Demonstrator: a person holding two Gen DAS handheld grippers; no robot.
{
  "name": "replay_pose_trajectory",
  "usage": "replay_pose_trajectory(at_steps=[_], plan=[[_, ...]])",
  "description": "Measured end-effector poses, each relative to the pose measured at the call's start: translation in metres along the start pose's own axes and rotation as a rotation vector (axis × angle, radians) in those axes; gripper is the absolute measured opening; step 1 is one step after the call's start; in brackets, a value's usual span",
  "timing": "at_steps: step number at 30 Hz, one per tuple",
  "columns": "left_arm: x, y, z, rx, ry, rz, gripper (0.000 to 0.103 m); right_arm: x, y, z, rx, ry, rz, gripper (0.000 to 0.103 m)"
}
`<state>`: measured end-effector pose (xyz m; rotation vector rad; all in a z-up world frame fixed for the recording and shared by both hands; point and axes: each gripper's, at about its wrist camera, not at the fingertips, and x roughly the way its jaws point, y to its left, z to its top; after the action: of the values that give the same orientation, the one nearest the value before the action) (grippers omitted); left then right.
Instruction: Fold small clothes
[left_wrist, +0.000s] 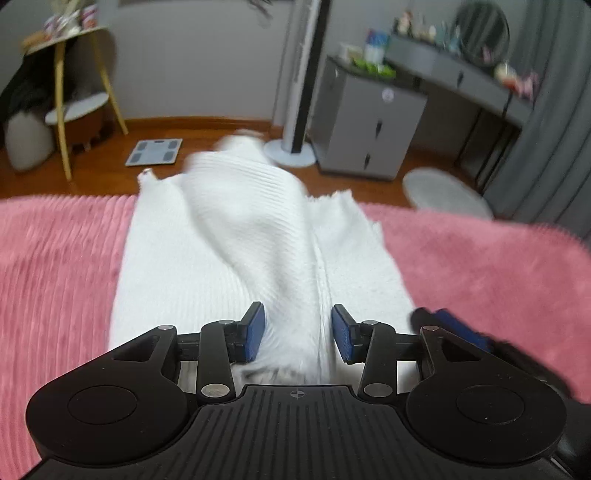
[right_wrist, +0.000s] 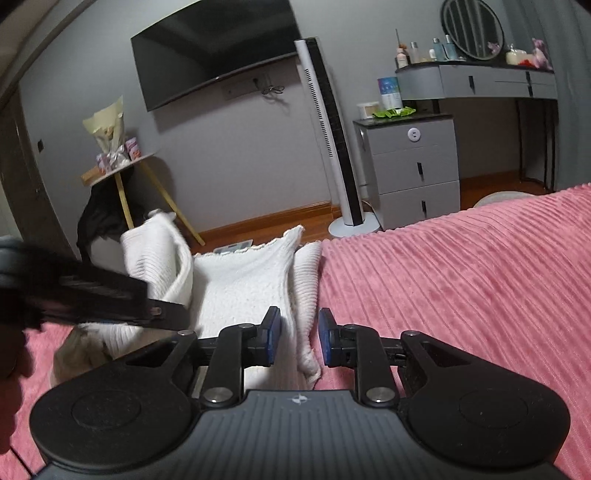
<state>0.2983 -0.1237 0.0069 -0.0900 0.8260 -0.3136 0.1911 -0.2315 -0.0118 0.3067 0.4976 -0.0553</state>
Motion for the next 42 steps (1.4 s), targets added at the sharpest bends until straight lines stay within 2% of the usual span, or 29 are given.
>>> replay_pose_trajectory(at_steps=[2,4,6,8,11,14,17,19,21,24,26,28,30,32,35,36,39,42], plan=[[-0.022,0.011,-0.011,-0.03,-0.037,-0.001,0.05,0.001,0.002,0.0,-0.004,-0.003,0.0,0.02],[-0.042,0.023,-0.03,-0.052,-0.064,0.045,0.057,0.0,0.004,-0.001,-0.016,-0.006,-0.002,0.02],[-0.062,0.043,-0.052,-0.103,-0.081,0.094,0.058,-0.002,0.005,0.0,-0.02,-0.017,-0.014,0.02],[-0.076,0.061,-0.076,-0.142,-0.074,0.167,0.058,-0.005,0.007,0.003,-0.019,-0.029,-0.02,0.021],[-0.084,0.085,-0.108,-0.165,-0.042,0.298,0.058,-0.009,0.011,0.007,0.004,-0.018,0.034,0.024],[-0.079,0.102,-0.131,-0.19,-0.031,0.372,0.058,-0.008,0.021,0.011,0.012,0.026,0.096,0.028],[-0.074,0.111,-0.138,-0.213,-0.074,0.366,0.059,-0.002,0.023,0.022,0.099,0.093,0.178,0.039],[-0.074,0.117,-0.138,-0.229,-0.11,0.334,0.063,0.006,0.021,0.032,0.179,0.14,0.234,0.06],[-0.073,0.121,-0.139,-0.228,-0.135,0.334,0.063,0.02,0.023,0.04,0.202,0.191,0.249,0.062],[-0.073,0.124,-0.138,-0.244,-0.151,0.338,0.063,0.042,0.039,0.051,0.151,0.251,0.25,0.062],[-0.075,0.128,-0.138,-0.263,-0.154,0.333,0.063,0.061,0.048,0.053,0.16,0.315,0.248,0.057],[-0.075,0.131,-0.136,-0.271,-0.158,0.327,0.063,0.079,0.052,0.053,0.214,0.382,0.244,0.033],[-0.076,0.131,-0.136,-0.269,-0.163,0.33,0.064,0.089,0.052,0.05,0.261,0.411,0.244,0.023],[-0.076,0.132,-0.137,-0.271,-0.164,0.327,0.064,0.094,0.05,0.048,0.292,0.418,0.245,0.024],[-0.077,0.132,-0.137,-0.281,-0.167,0.317,0.067,0.098,0.048,0.044,0.345,0.431,0.282,0.035],[-0.076,0.132,-0.137,-0.281,-0.168,0.317,0.068,0.099,0.05,0.044,0.346,0.429,0.283,0.035],[-0.076,0.129,-0.139,-0.267,-0.171,0.327,0.068,0.097,0.068,0.053,0.216,0.4,0.244,0.017],[-0.076,0.127,-0.14,-0.26,-0.175,0.331,0.068,0.071,0.096,0.066,-0.02,0.248,0.185,0.014]])
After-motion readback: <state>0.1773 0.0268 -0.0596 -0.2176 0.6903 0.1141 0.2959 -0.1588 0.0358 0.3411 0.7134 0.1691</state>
